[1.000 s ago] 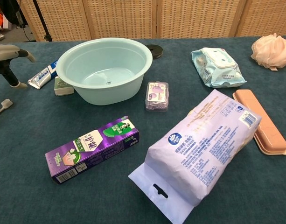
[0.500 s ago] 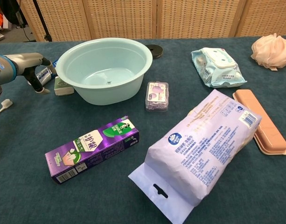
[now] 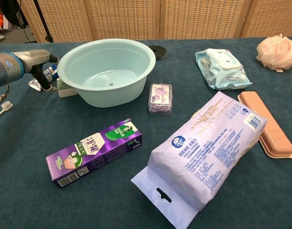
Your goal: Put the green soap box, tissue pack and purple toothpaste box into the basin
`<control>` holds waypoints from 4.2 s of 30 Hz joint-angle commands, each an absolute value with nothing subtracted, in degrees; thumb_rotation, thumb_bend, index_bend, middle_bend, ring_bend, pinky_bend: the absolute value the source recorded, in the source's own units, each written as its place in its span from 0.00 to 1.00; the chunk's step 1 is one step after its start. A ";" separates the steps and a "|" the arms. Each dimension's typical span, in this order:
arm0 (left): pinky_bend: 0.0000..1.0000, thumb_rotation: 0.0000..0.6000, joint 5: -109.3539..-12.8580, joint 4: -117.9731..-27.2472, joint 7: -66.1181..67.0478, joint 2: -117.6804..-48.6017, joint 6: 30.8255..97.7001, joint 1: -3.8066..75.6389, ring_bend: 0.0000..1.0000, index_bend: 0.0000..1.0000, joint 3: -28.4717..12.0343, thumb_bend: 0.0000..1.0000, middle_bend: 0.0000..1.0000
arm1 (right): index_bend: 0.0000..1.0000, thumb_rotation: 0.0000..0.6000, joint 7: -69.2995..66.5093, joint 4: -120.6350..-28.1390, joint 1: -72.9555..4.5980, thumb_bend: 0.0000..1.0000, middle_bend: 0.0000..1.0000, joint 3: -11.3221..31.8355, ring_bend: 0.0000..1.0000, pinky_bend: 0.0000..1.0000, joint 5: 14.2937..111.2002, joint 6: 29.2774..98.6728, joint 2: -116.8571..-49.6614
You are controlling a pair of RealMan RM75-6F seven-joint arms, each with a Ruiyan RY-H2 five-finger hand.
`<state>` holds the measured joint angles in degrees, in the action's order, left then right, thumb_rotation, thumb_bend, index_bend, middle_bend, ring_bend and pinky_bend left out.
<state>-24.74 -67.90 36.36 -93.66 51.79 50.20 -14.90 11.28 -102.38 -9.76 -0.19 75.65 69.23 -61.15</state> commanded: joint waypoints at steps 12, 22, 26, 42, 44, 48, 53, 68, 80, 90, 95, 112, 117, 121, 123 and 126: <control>0.00 1.00 -22.73 -67.95 38.16 -94.42 51.72 50.77 0.00 0.24 -14.25 0.29 0.00 | 0.00 1.00 10.92 -102.56 -9.69 0.16 0.00 -0.14 0.00 0.00 75.73 69.54 -60.92; 0.00 1.00 -23.28 -66.04 38.23 -95.93 51.29 51.38 0.00 0.24 -14.18 0.29 0.00 | 0.00 1.00 10.79 -102.68 -9.68 0.16 0.00 -0.22 0.00 0.00 75.90 69.60 -60.81; 0.00 1.00 -23.04 -65.32 38.75 -96.62 50.81 51.67 0.00 0.24 -13.93 0.29 0.00 | 0.00 1.00 10.74 -102.68 -9.67 0.16 0.00 -0.19 0.00 0.00 75.92 69.67 -60.80; 0.00 1.00 -23.03 -63.95 40.52 -98.71 51.91 52.10 0.00 0.62 -13.37 0.41 0.00 | 0.00 1.00 10.46 -102.87 -9.58 0.16 0.00 -0.16 0.00 0.00 76.07 69.97 -60.61; 0.00 1.00 -23.36 -63.82 40.40 -98.86 52.18 52.06 0.00 0.68 -13.49 0.45 0.00 | 0.00 1.00 10.45 -102.89 -9.57 0.16 0.00 -0.18 0.00 0.00 76.12 69.99 -60.59; 0.00 1.00 -24.42 -63.67 39.82 -98.97 52.73 51.90 0.00 0.78 -13.81 0.50 0.00 | 0.00 1.00 10.46 -102.92 -9.58 0.16 0.00 -0.20 0.00 0.00 76.13 69.96 -60.59; 0.00 1.00 -25.61 -63.52 39.29 -99.07 53.31 51.64 0.00 0.87 -14.01 0.53 0.00 | 0.00 1.00 10.54 -102.99 -9.58 0.16 0.00 -0.23 0.00 0.00 76.15 69.97 -60.57; 0.02 1.00 -26.11 -64.44 40.39 -98.47 53.74 50.90 0.00 0.89 -13.94 0.54 0.01 | 0.00 1.00 10.40 -103.19 -9.46 0.16 0.00 -0.15 0.00 0.00 76.33 70.36 -60.37; 0.02 1.00 -25.71 -69.91 42.12 -94.40 56.08 50.16 0.00 0.92 -14.50 0.55 0.02 | 0.00 1.00 10.15 -103.81 -9.21 0.16 0.00 -0.16 0.00 0.00 77.08 71.10 -59.85; 0.02 1.00 -22.93 -82.69 45.04 -85.23 59.40 48.01 0.00 0.92 -13.70 0.55 0.02 | 0.00 1.00 10.35 -105.35 -8.68 0.16 0.00 -0.33 0.00 0.00 79.24 72.94 -59.09; 0.02 1.00 -22.60 -89.42 45.08 -79.74 61.77 46.50 0.00 0.92 -13.21 0.55 0.02 | 0.00 1.00 10.41 -106.30 -8.13 0.16 0.00 -0.31 0.00 0.00 80.60 74.60 -58.53; 0.02 1.00 -26.32 -101.97 40.18 -67.14 64.05 44.37 0.00 0.92 -14.48 0.55 0.02 | 0.00 1.00 11.62 -108.08 -7.45 0.16 0.00 -0.63 0.00 0.00 82.81 76.20 -57.98; 0.02 1.00 -28.45 -101.70 38.93 -69.17 64.79 45.94 0.00 0.92 -15.61 0.55 0.02 | 0.00 1.00 10.76 -107.85 -7.47 0.16 0.00 -0.31 0.00 0.00 82.02 75.93 -57.82; 0.02 1.00 -29.13 -100.89 39.63 -72.07 65.31 48.03 0.00 0.92 -16.17 0.54 0.02 | 0.00 1.00 9.51 -107.78 -7.43 0.16 0.00 -0.10 0.00 0.00 81.72 75.87 -57.43; 0.02 1.00 -30.00 -99.97 39.84 -74.42 66.40 49.24 0.00 0.92 -16.60 0.54 0.02 | 0.00 1.00 8.51 -107.63 -7.38 0.16 0.00 0.04 0.00 0.00 81.42 75.79 -57.14; 0.02 1.00 -31.07 -98.63 40.06 -77.79 67.37 50.79 0.00 0.92 -16.97 0.54 0.02 | 0.00 1.00 7.00 -107.44 -7.34 0.16 0.00 0.22 0.00 0.00 80.92 75.55 -56.73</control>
